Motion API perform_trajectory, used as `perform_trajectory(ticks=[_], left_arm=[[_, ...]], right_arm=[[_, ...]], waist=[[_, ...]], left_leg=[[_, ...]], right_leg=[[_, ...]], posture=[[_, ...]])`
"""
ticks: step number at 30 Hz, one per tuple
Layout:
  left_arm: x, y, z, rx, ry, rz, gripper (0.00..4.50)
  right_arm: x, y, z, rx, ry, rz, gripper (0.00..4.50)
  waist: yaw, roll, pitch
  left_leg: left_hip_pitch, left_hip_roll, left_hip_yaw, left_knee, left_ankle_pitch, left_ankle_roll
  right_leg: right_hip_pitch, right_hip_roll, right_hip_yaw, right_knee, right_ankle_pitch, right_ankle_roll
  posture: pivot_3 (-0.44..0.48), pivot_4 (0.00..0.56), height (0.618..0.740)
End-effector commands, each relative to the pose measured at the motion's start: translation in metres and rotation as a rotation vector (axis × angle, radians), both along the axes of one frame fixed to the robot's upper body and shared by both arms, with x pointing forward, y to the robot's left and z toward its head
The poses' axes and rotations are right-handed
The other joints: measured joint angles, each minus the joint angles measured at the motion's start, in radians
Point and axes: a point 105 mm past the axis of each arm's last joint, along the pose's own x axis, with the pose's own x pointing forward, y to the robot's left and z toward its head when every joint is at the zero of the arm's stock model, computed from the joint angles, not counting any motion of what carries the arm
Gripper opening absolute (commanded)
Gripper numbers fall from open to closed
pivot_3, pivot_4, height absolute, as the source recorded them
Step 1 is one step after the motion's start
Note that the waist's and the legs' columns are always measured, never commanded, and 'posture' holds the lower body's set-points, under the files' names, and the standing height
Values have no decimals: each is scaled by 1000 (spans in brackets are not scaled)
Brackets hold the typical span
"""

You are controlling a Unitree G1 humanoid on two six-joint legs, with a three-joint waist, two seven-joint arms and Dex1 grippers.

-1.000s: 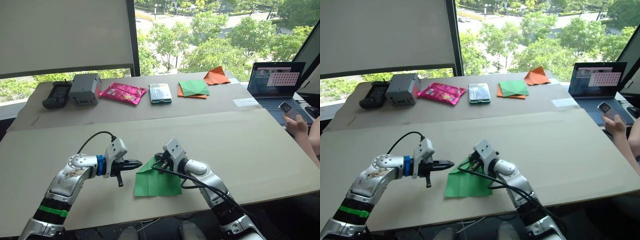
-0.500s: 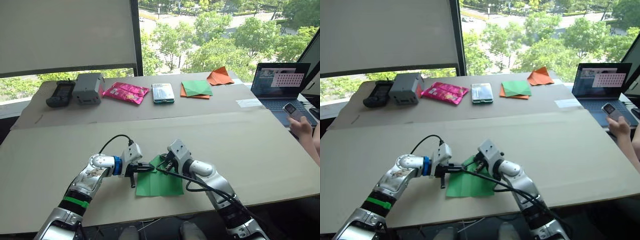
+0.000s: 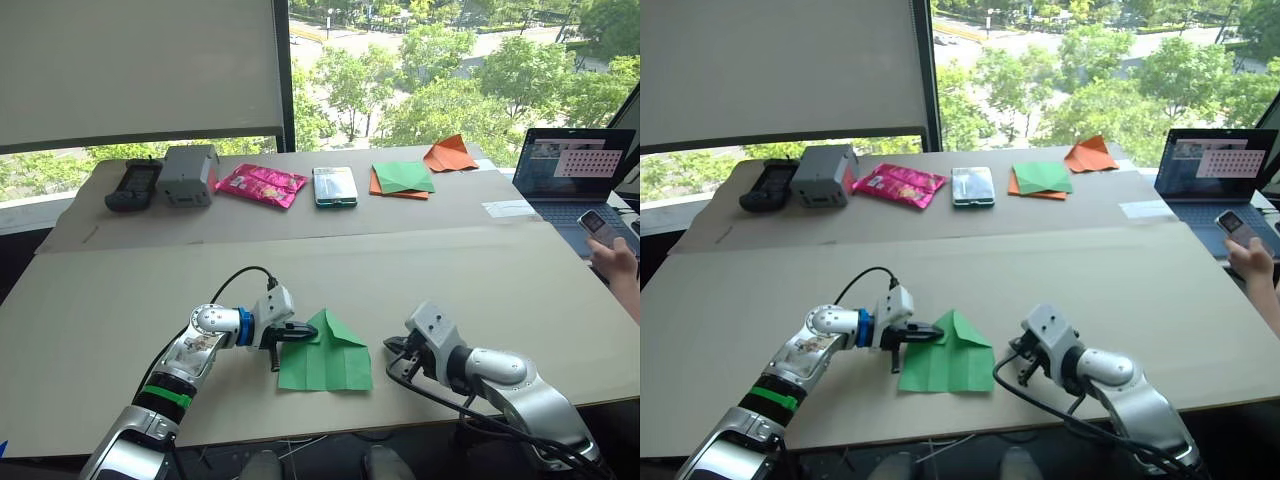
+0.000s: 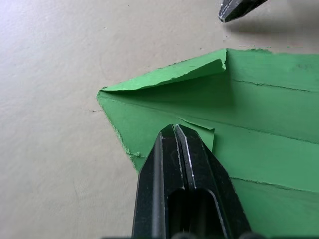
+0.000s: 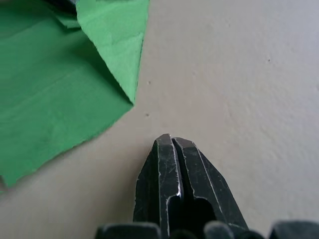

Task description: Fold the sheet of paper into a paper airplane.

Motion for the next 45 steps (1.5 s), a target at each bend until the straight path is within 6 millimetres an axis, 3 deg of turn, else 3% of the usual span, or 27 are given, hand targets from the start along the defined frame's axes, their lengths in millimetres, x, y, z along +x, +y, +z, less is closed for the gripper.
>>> perform_trajectory(ticks=[1, 3, 9, 12, 23, 32, 41, 45], left_arm=[[-4, 4, -22, 64, 56, 17, 41], [-4, 4, -22, 61, 58, 20, 41], [-3, 2, -23, 63, 58, 14, 41], [-3, 2, -22, 67, 55, 7, 41], [-1, 6, -20, 81, 52, 5, 41], [1, 8, -19, 84, 47, 4, 41], [3, 13, -18, 87, 40, 18, 41], [3, 14, -18, 87, 38, 20, 41]], right_arm=[[-11, 10, 10, 39, 11, 73, 0], [-15, 11, 12, 59, 25, 79, 0], [-70, 35, 16, 144, 159, 301, 0], [-78, 44, 16, 164, 163, 330, 0], [-46, 35, -17, 60, 123, 103, 0], [-30, 12, -7, 20, -4, -27, 0], [-19, 24, -4, 125, -104, -144, 0], [-9, 29, 7, 238, -149, -192, 0]], waist=[[-1, 0, 1], [1, 0, 1], [5, 0, 1], [4, -1, 1], [4, -2, 2], [6, -1, 2], [4, 0, 2], [3, 1, 3]], left_leg=[[0, 0, 0, 0, 0, 0], [0, 0, 0, 0, 0, 0], [-3, 0, 0, 3, 0, 0], [-3, 1, 0, 3, 0, -1], [-3, 2, 0, 7, -3, -4], [-4, 2, 0, 11, -3, -5], [-5, 2, 1, 11, -3, -5], [-5, 3, 1, 11, -3, -5]], right_leg=[[0, 0, 0, 0, 0, 0], [0, 0, 0, -1, 0, 0], [1, -1, -1, -5, 0, 1], [1, 0, -1, -8, 0, 1], [1, -1, -4, -11, 0, 1], [1, -2, -4, -11, -1, 1], [1, -1, -4, -11, 0, 1], [1, -1, -4, -11, 0, 1]], posture=[[0, 150, 732], [0, 150, 732], [0, 150, 732], [0, 150, 732], [0, 150, 732], [0, 150, 732], [0, 150, 732], [0, 150, 732]])
